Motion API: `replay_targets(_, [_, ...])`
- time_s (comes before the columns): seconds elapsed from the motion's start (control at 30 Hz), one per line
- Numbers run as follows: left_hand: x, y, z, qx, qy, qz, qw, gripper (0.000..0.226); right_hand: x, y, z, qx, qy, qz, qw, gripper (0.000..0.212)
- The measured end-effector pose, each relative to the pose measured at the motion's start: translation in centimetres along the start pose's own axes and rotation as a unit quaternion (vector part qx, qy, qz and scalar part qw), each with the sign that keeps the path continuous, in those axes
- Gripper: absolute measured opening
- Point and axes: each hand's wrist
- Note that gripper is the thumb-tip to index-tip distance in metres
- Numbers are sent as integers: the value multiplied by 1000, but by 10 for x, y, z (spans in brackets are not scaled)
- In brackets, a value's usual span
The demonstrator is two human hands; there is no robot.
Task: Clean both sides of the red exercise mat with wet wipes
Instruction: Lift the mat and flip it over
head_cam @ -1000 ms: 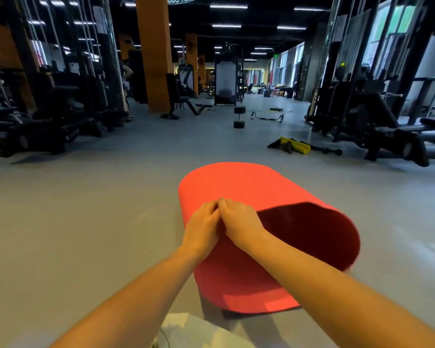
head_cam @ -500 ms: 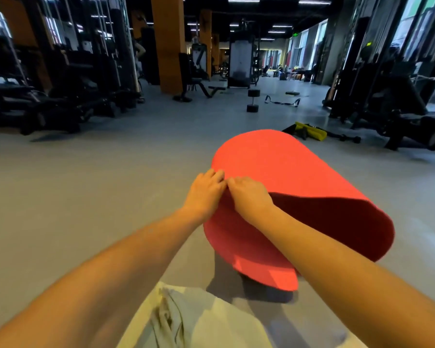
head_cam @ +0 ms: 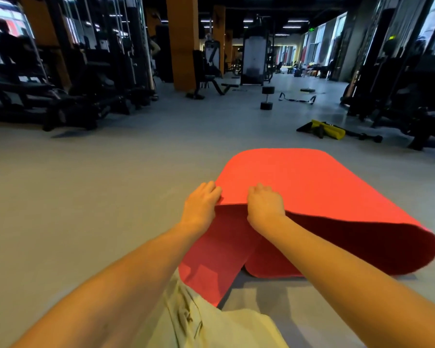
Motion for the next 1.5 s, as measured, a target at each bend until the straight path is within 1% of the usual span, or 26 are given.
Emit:
replay_targets(0.07, [7, 1, 6, -7, -23, -6, 1000, 17, 5, 6, -9, 10, 91, 51, 994, 35])
replay_targets(0.1, [10, 3, 6, -14, -19, -3, 1000, 23, 7, 12, -10, 17, 107, 53, 993, 31])
replay_targets(0.2, [2, 5, 1, -3, 32, 11, 999, 37, 14, 18, -6, 35, 74, 51, 995, 23])
replay_targets(0.23, [-4, 7, 0, 15, 46, -3, 999, 38, 14, 17, -6, 42, 61, 50, 996, 24])
replay_targets(0.3, [-10, 15, -3, 47, 37, -48, 997, 36, 8, 10, -7, 59, 45, 44, 996, 26])
replay_targets(0.37, [6, 31, -9, 67, -13, -84, 994, 29, 5, -3, -10, 94, 30, 55, 994, 30])
replay_targets(0.43, [45, 54, -23, 94, -100, -90, 986, 34, 13, -7, -13, 170, -12, 87, 981, 38])
replay_targets(0.47, [68, 66, -29, 118, -140, -90, 979, 32, 23, -3, -14, 216, -40, 108, 970, 40])
replay_targets(0.53, [111, 94, -40, 196, -211, -78, 954, 11, 48, 17, -18, 309, -88, 135, 937, 43])
replay_targets(0.57, [128, 107, -42, 241, -236, -70, 939, 8, 58, 28, -20, 347, -97, 146, 921, 49])
replay_targets(0.63, [144, 129, -52, 309, -262, -50, 913, 9, 72, 42, -29, 404, -96, 166, 894, 57])
replay_targets(0.7, [132, 135, -67, 309, -268, -22, 912, 8, 72, 41, -43, 435, -69, 157, 884, 58])
replay_targets(0.73, [115, 132, -79, 295, -265, -19, 918, 7, 67, 33, -53, 431, -51, 137, 890, 57])
replay_targets(0.8, [60, 114, -101, 265, -223, -56, 936, 15, 53, 6, -77, 399, -18, 85, 913, 54])
replay_targets(0.87, [-5, 90, -115, 231, -144, -126, 954, 29, 34, -31, -103, 368, 16, 36, 929, 47])
replay_targets(0.93, [-60, 68, -118, 181, -37, -224, 957, 44, 13, -62, -126, 315, 60, -11, 947, 37])
replay_targets(1.0, [-97, 54, -117, 127, 59, -318, 938, 55, -8, -84, -139, 237, 117, -54, 963, 29])
replay_targets(1.03, [-110, 49, -117, 110, 92, -359, 922, 57, -17, -92, -140, 195, 145, -71, 967, 27])
replay_targets(1.1, [-125, 44, -118, 94, 138, -418, 893, 54, -29, -104, -128, 130, 181, -91, 971, 25])
replay_targets(1.2, [-124, 39, -121, 89, 202, -466, 857, 42, -33, -117, -86, 71, 149, -130, 978, 22])
replay_targets(1.27, [-112, 36, -117, 77, 217, -483, 845, 48, -32, -117, -63, 53, 109, -140, 983, 22])
replay_targets(1.3, [-104, 33, -112, 66, 213, -480, 849, 55, -31, -115, -58, 49, 97, -137, 985, 24])
replay_targets(1.4, [-77, 16, -84, 2, 163, -425, 890, 63, -26, -101, -68, 55, 89, -102, 989, 25])
replay_targets(1.43, [-67, 9, -69, -14, 138, -402, 905, 61, -23, -96, -76, 61, 88, -90, 990, 25])
replay_targets(1.47, [-59, 1, -54, -17, 116, -381, 917, 54, -21, -92, -85, 69, 86, -77, 991, 24])
replay_targets(1.5, [-51, -5, -39, -14, 99, -358, 928, 41, -18, -88, -91, 81, 84, -65, 991, 22])
Point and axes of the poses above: each hand's wrist, its own x-axis towards the middle knuckle, its own y-axis out of the back of the hand, z = x × y, and after that the axes turned 9 degrees about -x, right-handed
